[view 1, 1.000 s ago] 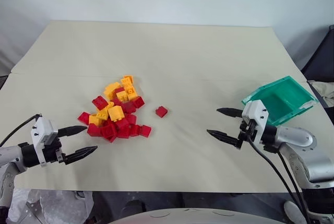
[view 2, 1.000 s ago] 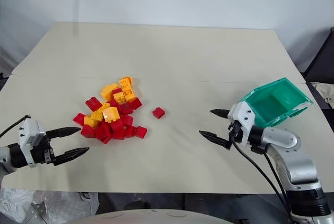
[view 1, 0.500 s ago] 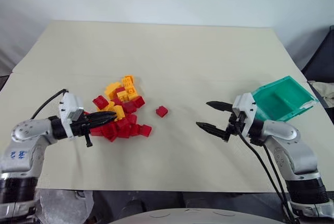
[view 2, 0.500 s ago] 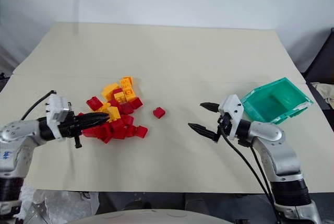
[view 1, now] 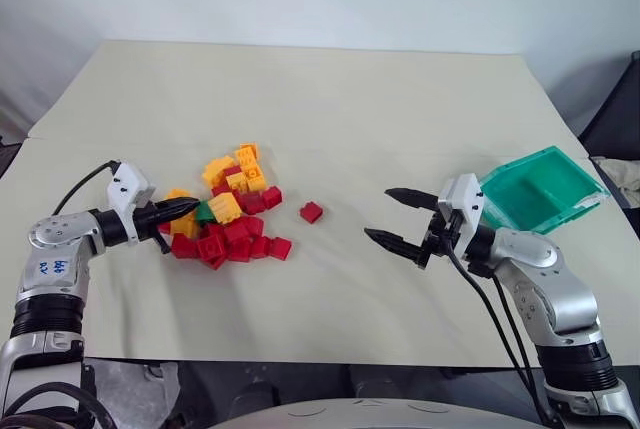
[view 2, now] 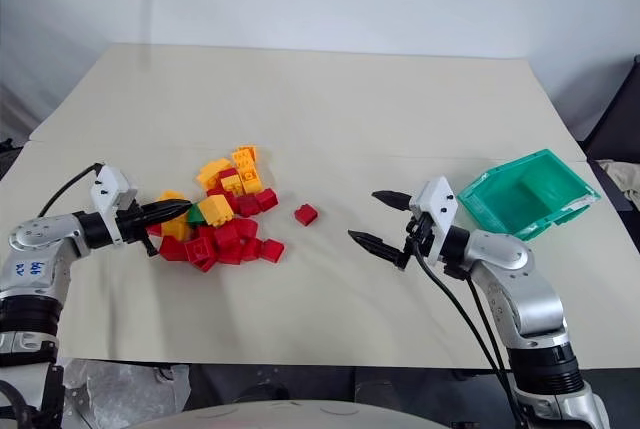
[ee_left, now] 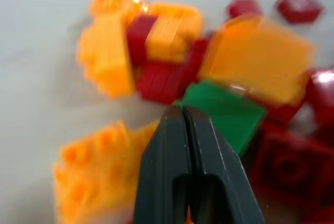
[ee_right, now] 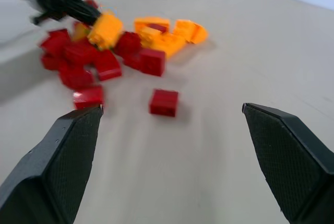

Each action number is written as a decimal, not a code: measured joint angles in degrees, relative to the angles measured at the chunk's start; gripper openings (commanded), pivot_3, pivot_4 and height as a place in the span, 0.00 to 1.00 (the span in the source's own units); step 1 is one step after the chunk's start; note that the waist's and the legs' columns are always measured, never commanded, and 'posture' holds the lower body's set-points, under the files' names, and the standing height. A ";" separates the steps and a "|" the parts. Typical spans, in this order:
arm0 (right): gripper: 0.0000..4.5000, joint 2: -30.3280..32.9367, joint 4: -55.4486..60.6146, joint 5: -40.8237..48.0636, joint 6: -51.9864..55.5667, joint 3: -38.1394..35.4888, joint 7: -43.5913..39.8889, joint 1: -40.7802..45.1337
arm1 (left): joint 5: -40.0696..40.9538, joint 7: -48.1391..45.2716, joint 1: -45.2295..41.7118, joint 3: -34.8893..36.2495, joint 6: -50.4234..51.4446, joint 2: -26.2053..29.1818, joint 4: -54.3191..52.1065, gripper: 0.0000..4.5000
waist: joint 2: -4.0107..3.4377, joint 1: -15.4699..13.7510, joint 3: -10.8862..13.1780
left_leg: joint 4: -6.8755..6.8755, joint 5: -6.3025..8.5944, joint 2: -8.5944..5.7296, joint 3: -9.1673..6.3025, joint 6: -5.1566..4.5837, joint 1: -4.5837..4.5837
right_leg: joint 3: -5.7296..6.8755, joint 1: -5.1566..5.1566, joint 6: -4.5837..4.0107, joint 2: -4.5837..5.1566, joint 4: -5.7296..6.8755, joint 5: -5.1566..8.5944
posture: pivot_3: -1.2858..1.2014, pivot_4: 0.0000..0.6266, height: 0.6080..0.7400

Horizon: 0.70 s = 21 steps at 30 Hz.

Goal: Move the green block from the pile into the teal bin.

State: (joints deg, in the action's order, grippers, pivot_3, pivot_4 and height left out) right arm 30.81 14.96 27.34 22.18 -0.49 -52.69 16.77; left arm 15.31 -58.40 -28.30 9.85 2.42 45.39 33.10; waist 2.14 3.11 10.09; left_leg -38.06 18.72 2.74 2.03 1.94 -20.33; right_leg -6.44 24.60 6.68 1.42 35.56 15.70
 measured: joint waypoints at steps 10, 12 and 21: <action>1.00 1.57 0.98 3.38 2.53 2.29 -6.10 3.57 | 0.43 0.98 2.35 1.39 2.60 0.76 -1.96 0.01 | -0.01 0.12 0.01 | 0.02 0.02 0.05 0.00 -0.03 -0.05 | 0.01 0.04 0.00 0.01 0.01 0.00 | 0.52 0.24 1.00; 1.00 1.54 1.01 3.67 2.93 2.74 -6.56 4.49 | 0.81 0.49 2.92 1.32 3.62 0.06 -3.90 0.01 | -0.01 0.05 0.01 | 0.01 0.02 0.05 0.00 -0.03 -0.08 | 0.02 0.07 0.00 0.01 -0.01 0.00 | 0.52 0.24 1.00; 1.00 1.29 1.03 3.76 3.10 2.87 -6.58 5.66 | 0.91 -2.96 -0.17 -4.12 5.18 -5.05 -8.10 0.01 | -0.01 -0.48 0.01 | -0.01 0.02 -0.02 0.00 -0.03 -0.12 | 0.02 0.06 0.01 0.04 -0.05 0.00 | 0.52 0.24 1.00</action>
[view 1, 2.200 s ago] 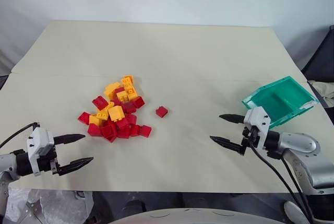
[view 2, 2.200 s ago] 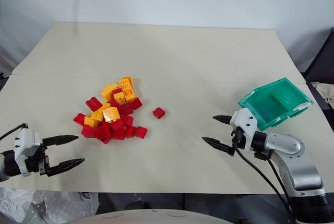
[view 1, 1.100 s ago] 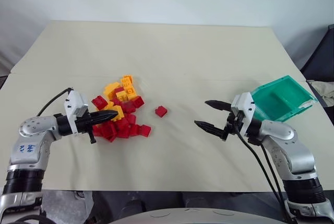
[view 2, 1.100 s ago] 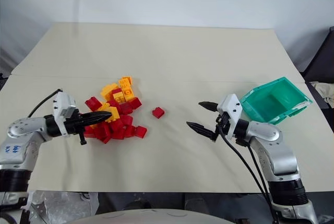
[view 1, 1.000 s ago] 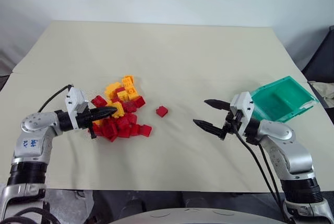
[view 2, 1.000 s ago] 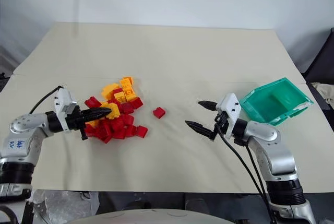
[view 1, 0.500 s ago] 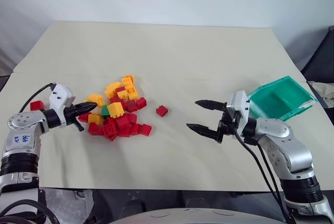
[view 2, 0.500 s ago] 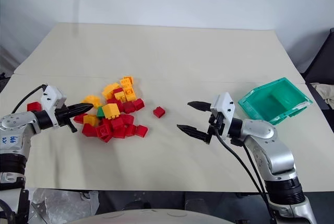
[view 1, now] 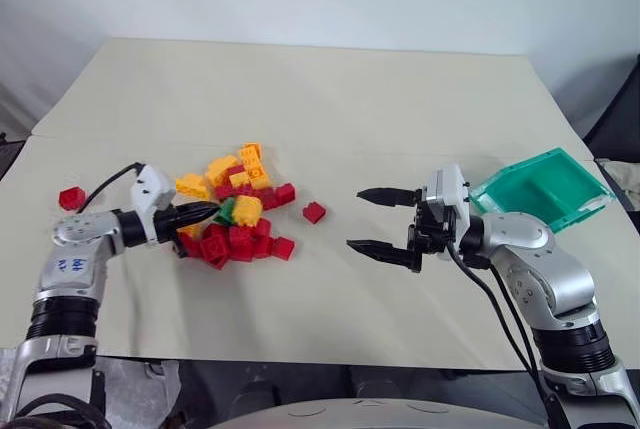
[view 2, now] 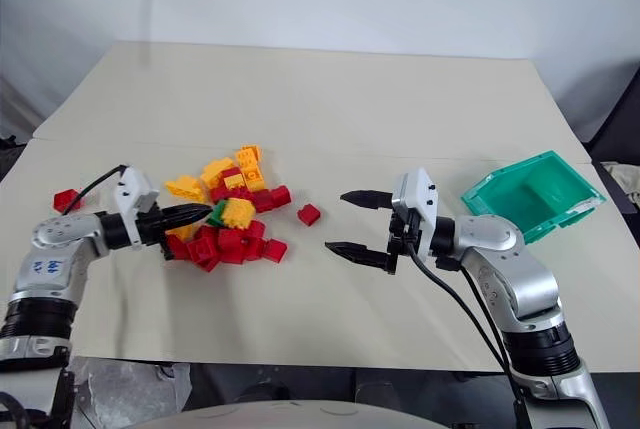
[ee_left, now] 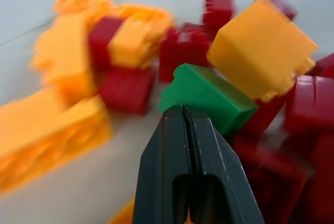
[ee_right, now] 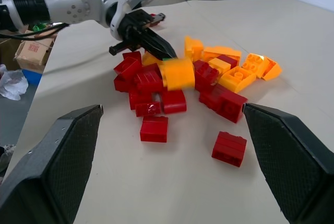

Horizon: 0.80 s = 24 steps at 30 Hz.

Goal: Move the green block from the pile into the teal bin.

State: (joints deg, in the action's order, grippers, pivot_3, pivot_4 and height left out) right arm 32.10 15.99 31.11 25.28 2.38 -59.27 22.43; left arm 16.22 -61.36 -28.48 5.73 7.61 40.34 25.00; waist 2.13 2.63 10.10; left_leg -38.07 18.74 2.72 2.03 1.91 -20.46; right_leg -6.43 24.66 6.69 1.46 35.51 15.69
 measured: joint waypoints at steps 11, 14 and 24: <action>1.00 0.03 0.94 -0.01 0.02 -0.08 0.84 -0.75 | 1.09 -1.22 0.39 0.42 1.24 -0.82 -2.77 0.01 | 0.00 0.66 0.00 | 0.01 0.01 0.06 -0.01 -0.01 -0.07 | -0.02 0.10 0.00 -0.03 0.05 0.00 | 0.52 0.24 1.00; 1.00 0.10 1.00 0.01 0.04 -0.09 0.84 -0.90 | 2.36 -0.39 2.34 2.21 9.06 3.77 -7.59 0.14 | 0.01 0.73 0.02 | 0.01 0.01 0.07 -0.01 -0.02 -0.11 | -0.03 0.19 0.00 -0.04 0.04 0.00 | 0.52 0.24 1.00; 1.00 1.11 -1.45 -0.10 -0.34 -0.41 -0.72 -0.04 | 10.18 -3.47 15.24 13.05 18.97 12.94 -23.15 0.82 | 0.02 0.67 0.07 | 0.02 0.01 0.07 -0.01 -0.02 -0.13 | -0.01 0.22 -0.05 0.01 0.00 0.03 | 0.52 0.24 1.00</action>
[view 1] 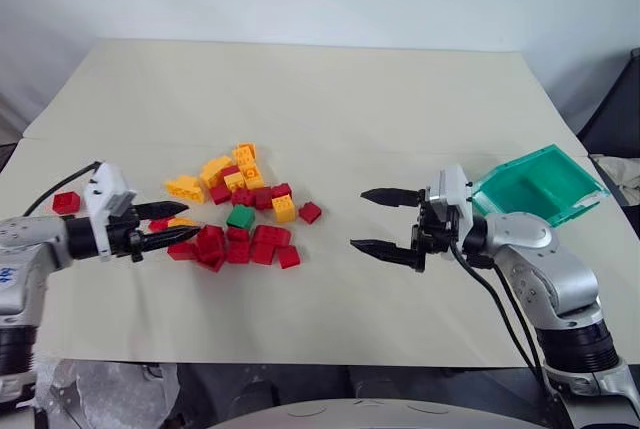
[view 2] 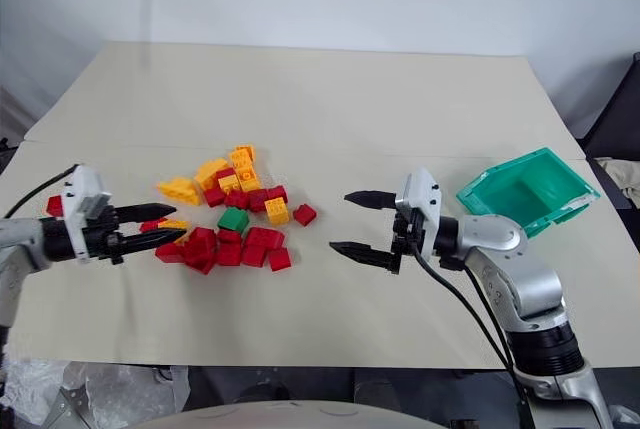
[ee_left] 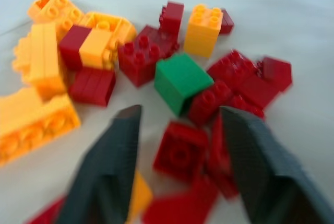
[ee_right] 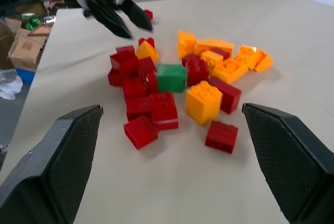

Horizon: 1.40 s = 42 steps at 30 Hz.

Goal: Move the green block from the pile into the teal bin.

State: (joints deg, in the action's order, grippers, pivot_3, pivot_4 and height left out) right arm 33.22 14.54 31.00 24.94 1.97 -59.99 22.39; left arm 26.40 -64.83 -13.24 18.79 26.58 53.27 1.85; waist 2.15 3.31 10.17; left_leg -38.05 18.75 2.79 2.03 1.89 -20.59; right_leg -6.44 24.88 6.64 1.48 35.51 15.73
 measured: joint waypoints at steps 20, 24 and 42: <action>1.00 -0.40 0.30 -0.18 -1.14 -0.62 2.78 -1.28 | -2.28 34.15 -21.63 -19.71 47.24 -9.61 -19.65 0.99 | 0.08 0.10 0.08 | -0.04 0.00 -0.10 -0.03 0.00 -0.29 | -0.13 0.28 0.12 -0.08 0.08 -0.05 | 0.52 0.24 1.00; 1.00 -0.40 1.18 -0.16 -1.11 -0.72 3.99 -3.15 | -1.38 34.40 -25.06 -24.28 58.68 -7.66 -19.51 0.99 | 0.08 0.13 0.09 | -0.08 -0.03 -0.09 -0.05 0.05 -0.60 | -0.13 0.64 0.10 -0.10 0.34 -0.05 | 0.52 0.24 1.00; 1.00 -0.90 2.64 -0.11 -1.13 -0.76 6.16 -3.49 | -2.73 33.86 -33.72 -34.59 55.39 -7.81 -7.61 0.54 | 0.08 -0.31 0.10 | -0.20 -0.06 -0.14 -0.04 0.10 -0.62 | -0.13 0.62 0.10 -0.08 0.18 -0.05 | 0.52 0.24 1.00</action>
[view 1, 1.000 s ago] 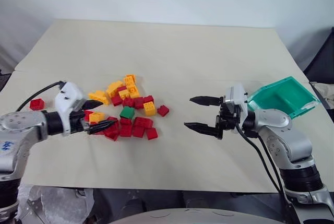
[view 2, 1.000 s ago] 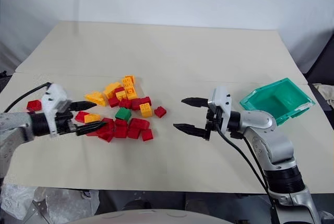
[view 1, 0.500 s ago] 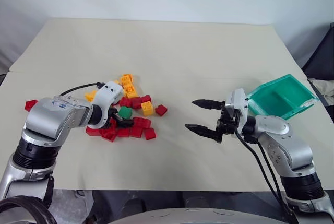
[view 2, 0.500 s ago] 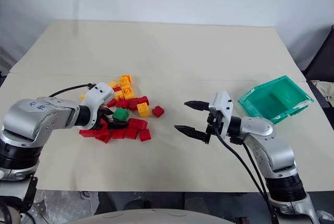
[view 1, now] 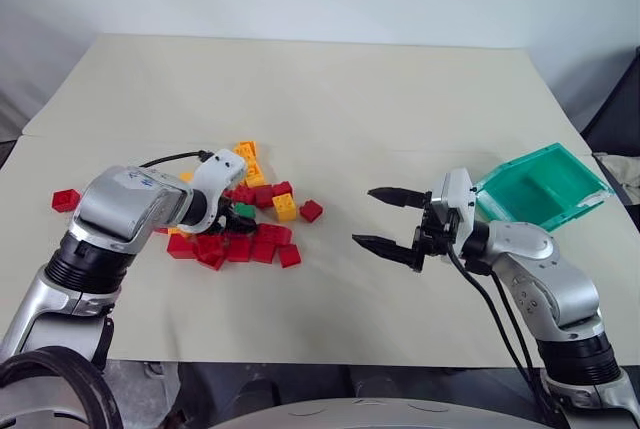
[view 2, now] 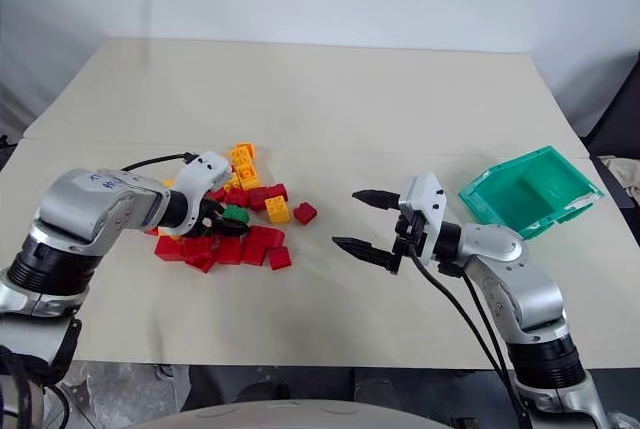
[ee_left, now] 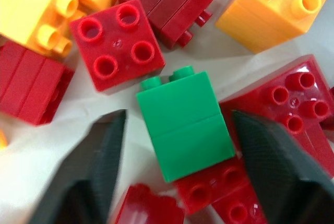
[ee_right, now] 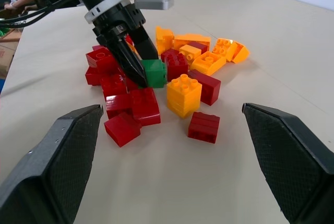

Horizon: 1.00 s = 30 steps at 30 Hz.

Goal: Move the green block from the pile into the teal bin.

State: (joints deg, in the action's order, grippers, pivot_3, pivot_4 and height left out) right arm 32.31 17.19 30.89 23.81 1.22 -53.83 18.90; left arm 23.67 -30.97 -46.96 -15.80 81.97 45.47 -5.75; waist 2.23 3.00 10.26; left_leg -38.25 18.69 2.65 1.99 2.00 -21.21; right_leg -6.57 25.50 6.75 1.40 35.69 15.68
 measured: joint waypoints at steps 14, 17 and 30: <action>1.00 3.32 0.48 0.06 -0.11 -4.27 -0.01 -4.29 | 2.50 -15.11 0.38 13.87 -37.71 -5.50 2.29 0.33 | 0.00 -1.36 0.01 | -0.11 -0.02 0.00 0.08 0.04 -0.04 | 0.00 -0.02 0.01 0.02 -0.03 -0.01 | 0.52 0.24 1.00; 1.00 4.78 1.46 0.34 -0.09 -6.36 -0.38 -6.67 | 2.86 -21.02 0.47 13.10 -45.81 -9.21 3.44 0.33 | 0.00 -1.65 0.01 | -0.25 -0.01 -0.04 0.08 0.01 -0.06 | -0.02 -0.06 0.04 0.03 -0.03 -0.02 | 0.52 0.24 1.00; 1.00 10.15 3.32 1.22 -0.03 -22.05 0.81 -20.14 | -11.61 -33.05 -1.53 -5.93 -68.98 -25.89 25.03 0.68 | -0.01 -1.13 0.02 | -0.76 0.06 -0.08 0.10 -0.21 0.02 | -0.46 -0.35 0.37 -0.19 -0.07 -0.21 | 0.52 0.24 1.00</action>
State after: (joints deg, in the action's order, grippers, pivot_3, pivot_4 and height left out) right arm 42.46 20.51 32.11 23.78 -20.83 -53.02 -1.24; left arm 12.05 -64.02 -48.49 -21.72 12.99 19.57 19.28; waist 2.22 1.87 10.28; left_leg -39.01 18.76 2.56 2.09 1.79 -21.20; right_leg -7.02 25.15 7.11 1.21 35.62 15.48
